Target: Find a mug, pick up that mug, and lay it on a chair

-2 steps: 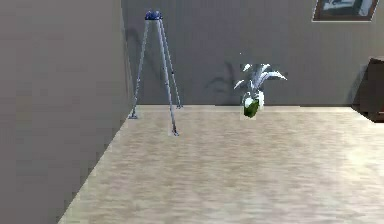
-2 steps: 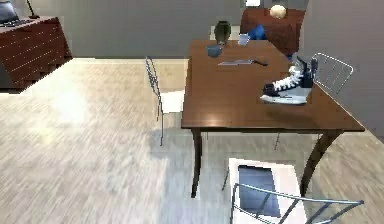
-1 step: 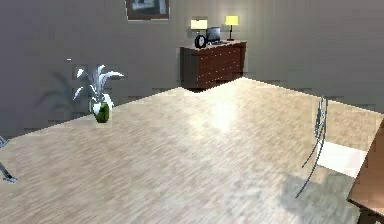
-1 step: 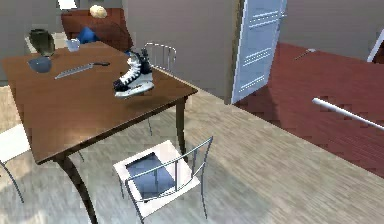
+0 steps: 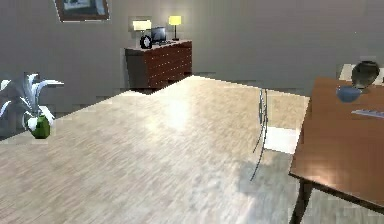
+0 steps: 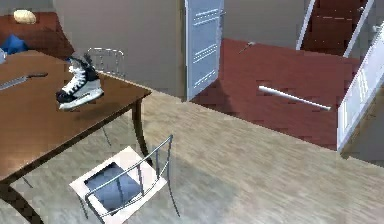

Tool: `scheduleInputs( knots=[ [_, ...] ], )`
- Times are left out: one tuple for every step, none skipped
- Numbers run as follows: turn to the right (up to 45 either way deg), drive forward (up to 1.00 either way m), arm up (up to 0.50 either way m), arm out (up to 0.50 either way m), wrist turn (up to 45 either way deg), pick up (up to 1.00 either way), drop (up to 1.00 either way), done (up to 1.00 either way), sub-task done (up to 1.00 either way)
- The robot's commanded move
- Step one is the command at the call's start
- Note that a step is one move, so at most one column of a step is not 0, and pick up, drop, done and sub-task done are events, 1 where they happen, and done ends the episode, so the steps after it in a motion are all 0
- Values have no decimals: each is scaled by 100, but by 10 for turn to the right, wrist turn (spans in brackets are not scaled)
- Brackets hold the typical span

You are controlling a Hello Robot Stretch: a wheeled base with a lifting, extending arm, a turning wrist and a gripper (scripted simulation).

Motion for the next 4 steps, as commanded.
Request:
scheduleInputs(
  knots=[
    [0, 100, 0, 0, 0, 0, 0, 0, 0],
    [30, 0, 0, 0, 0, 0, 0, 0, 0],
    [-90, 0, 0, 0, 0, 0, 0, 0, 0],
    [0, 75, 0, 0, 0, 0, 0, 0, 0]
  ],
)
